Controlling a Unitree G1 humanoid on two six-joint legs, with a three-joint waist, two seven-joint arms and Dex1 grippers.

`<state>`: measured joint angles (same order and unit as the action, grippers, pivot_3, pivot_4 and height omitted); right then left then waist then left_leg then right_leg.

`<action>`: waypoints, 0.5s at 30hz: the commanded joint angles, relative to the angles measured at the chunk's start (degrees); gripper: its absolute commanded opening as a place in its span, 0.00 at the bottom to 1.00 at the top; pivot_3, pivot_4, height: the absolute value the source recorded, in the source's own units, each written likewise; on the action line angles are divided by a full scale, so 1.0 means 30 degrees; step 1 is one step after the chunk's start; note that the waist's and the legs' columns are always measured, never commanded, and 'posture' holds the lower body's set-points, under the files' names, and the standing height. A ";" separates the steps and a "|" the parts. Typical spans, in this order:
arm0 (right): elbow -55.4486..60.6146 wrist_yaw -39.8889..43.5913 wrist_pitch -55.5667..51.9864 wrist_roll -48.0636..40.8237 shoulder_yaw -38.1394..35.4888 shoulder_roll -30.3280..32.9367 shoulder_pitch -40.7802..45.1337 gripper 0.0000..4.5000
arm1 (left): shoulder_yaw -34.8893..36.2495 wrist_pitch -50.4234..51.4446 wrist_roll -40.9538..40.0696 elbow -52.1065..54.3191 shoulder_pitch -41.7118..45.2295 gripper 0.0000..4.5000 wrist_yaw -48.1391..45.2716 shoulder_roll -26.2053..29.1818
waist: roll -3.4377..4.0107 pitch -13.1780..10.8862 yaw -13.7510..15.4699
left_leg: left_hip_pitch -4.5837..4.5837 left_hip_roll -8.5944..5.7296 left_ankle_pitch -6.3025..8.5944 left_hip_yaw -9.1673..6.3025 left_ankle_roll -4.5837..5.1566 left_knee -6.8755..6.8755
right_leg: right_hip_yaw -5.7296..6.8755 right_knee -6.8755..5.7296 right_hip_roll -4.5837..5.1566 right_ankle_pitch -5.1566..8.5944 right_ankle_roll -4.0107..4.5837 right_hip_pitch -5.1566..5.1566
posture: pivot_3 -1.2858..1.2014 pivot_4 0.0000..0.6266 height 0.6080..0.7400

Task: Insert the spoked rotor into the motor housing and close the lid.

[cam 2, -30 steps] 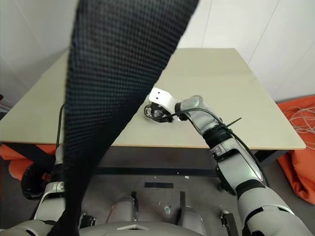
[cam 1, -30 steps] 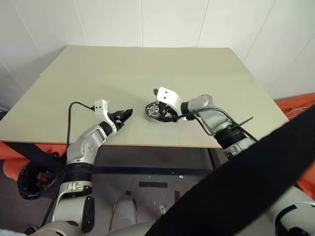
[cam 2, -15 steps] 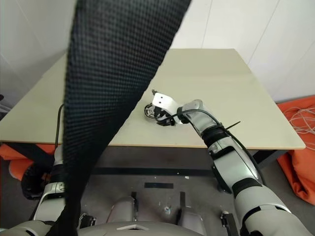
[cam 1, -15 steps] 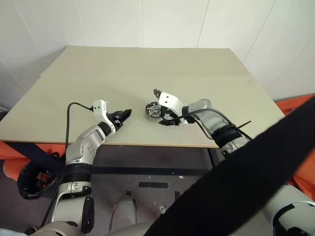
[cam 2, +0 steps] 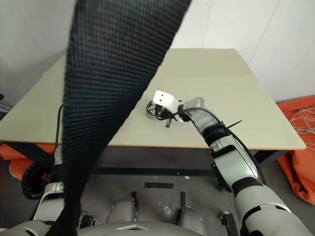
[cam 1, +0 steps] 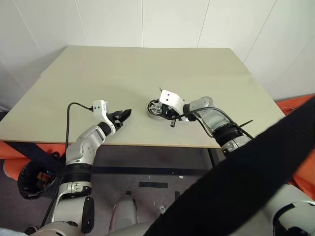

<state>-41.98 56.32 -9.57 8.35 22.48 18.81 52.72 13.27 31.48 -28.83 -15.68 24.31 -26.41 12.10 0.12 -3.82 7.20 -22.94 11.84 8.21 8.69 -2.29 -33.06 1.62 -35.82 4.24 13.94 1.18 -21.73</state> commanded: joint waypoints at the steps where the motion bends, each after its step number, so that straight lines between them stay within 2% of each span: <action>1: 0.1267 0.0534 -0.0319 -0.0091 -0.0411 0.0301 0.0471 0.01 | 0.0082 -0.0448 -0.0067 0.0548 0.0342 0.66 0.0024 -0.0046 | 0.0000 0.0000 -0.0016 | -0.0003 0.0000 0.0000 0.0000 0.0000 0.0000 | -0.0001 -0.0001 -0.0001 0.0000 0.0000 -0.0005 | 0.52 0.00 1.00; 10: 0.2365 0.1266 -0.0824 -0.0208 -0.0510 0.0473 0.0614 0.01 | 0.0055 -0.0588 -0.0033 0.0466 0.0283 0.66 0.0060 -0.0248 | 0.0000 0.0000 -0.0018 | -0.0006 0.0000 -0.0002 0.0001 0.0006 -0.0001 | -0.0002 -0.0008 0.0000 0.0000 0.0000 -0.0011 | 0.52 0.00 1.00; 13: 0.1842 0.1298 -0.1100 -0.0320 -0.0554 0.0147 0.0665 0.13 | 0.0064 -0.0579 -0.0037 0.0488 0.0270 0.66 0.0044 -0.0250 | 0.0000 0.0000 -0.0029 | -0.0005 0.0000 -0.0003 0.0001 0.0007 -0.0001 | -0.0003 -0.0011 -0.0001 -0.0001 0.0000 -0.0012 | 0.52 0.00 1.00; 15: 0.1516 0.0977 -0.1020 -0.0088 -0.0462 0.0023 0.0635 0.28 | 0.0080 -0.0553 -0.0045 0.0541 0.0241 0.66 0.0043 -0.0213 | 0.0000 0.0000 -0.0028 | -0.0006 0.0000 -0.0004 0.0000 0.0007 0.0000 | -0.0002 -0.0010 -0.0001 0.0000 0.0000 -0.0013 | 0.52 0.00 1.00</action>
<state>-37.57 59.79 -12.86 8.40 22.39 18.92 53.00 13.23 31.00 -28.82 -15.69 24.30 -26.17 11.18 0.12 -3.82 7.12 -22.96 11.84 8.20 8.69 -2.27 -33.07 1.61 -35.85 4.24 13.94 1.19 -21.76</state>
